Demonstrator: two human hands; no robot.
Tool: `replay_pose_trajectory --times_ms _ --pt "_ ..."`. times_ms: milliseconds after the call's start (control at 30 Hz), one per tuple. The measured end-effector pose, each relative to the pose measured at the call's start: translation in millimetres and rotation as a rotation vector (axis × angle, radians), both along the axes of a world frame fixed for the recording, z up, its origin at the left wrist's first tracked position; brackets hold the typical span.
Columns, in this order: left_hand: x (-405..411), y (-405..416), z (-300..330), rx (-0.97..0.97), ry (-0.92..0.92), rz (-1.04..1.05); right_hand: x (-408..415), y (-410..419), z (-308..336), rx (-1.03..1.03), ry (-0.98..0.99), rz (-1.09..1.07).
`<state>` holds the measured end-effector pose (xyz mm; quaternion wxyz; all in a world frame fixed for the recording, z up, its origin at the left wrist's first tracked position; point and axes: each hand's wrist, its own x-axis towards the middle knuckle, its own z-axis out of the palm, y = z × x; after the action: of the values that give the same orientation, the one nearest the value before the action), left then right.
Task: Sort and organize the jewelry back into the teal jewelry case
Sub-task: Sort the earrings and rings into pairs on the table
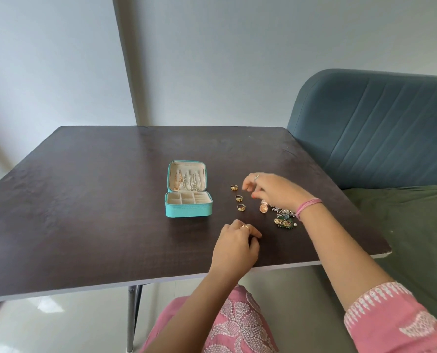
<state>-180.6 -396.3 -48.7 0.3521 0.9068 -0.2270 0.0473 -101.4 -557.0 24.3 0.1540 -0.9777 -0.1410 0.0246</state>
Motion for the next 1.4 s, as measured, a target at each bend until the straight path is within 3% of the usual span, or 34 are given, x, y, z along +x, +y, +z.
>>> replay_pose_trajectory --times_ms 133,267,400,933,1167,1400 --pt "4 -4 0 0.047 0.022 0.019 -2 -37 4 0.053 -0.098 -0.190" --pt "7 -10 1 0.106 0.012 0.059 -10 -71 -4 -0.010 0.104 -0.311" --pt "10 -18 0 0.132 0.006 0.059 -18 -86 -17 0.163 0.108 -0.421" --pt "26 -47 5 0.263 -0.051 0.044 -7 -76 -24 0.245 0.065 -0.434" --pt "26 -48 2 0.281 -0.098 0.027 1 -68 -18 0.044 0.084 -0.280" --pt "23 -46 -1 0.251 -0.120 0.030 3 -70 -24 -0.061 -0.044 -0.354"
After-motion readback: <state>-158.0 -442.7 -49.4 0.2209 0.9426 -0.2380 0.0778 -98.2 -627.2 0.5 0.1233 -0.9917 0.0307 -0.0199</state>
